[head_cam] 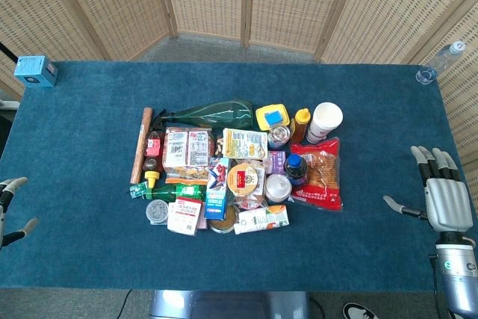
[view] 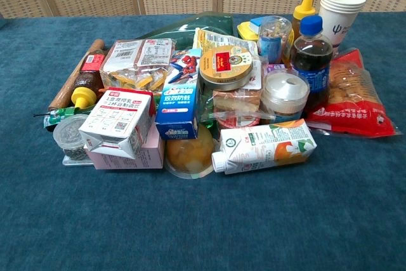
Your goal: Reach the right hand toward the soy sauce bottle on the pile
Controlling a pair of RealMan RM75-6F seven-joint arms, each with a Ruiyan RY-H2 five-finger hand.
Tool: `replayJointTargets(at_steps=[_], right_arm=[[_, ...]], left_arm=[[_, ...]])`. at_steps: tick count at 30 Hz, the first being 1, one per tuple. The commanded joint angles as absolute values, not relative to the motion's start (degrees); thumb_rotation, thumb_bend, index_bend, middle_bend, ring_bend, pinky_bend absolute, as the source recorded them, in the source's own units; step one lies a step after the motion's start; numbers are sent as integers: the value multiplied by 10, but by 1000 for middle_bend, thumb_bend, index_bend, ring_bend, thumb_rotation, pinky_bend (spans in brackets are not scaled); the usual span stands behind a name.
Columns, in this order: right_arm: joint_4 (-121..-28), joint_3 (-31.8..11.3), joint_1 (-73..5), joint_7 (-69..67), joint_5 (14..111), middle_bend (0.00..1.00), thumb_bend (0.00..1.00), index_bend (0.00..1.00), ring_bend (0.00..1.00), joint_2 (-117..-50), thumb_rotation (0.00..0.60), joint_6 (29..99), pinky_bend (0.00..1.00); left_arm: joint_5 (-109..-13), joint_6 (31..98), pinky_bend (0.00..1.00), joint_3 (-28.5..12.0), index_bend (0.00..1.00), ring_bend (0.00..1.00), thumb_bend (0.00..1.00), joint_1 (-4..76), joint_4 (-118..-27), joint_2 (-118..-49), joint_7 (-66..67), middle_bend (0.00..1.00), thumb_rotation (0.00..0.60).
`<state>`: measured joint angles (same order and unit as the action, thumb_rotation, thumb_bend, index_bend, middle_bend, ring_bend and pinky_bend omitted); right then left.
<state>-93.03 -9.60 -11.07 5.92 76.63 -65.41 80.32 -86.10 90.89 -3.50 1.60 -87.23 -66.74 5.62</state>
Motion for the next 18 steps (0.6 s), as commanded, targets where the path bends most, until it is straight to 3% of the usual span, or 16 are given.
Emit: replayJointTargets(at_steps=[1,12,18], right_arm=[[-931,-96,-112,60,766,104,0,0,0,-654,360,801,35],[-935,-94,-114,28,774,105,0,0,0,-653,374,792,35],[-951,-87,-123,-91,790,104,0,0,0,-638,402,751,35]], left_arm=[[-861,908,0,-35,239,298,0,16,-872,-668,57,306,600],[-862,915,0,-33,240,298,0,11,-872,-667,54,306,600],[-863,913,0,-34,239,298,0,13,-873,-666,55,307,600]])
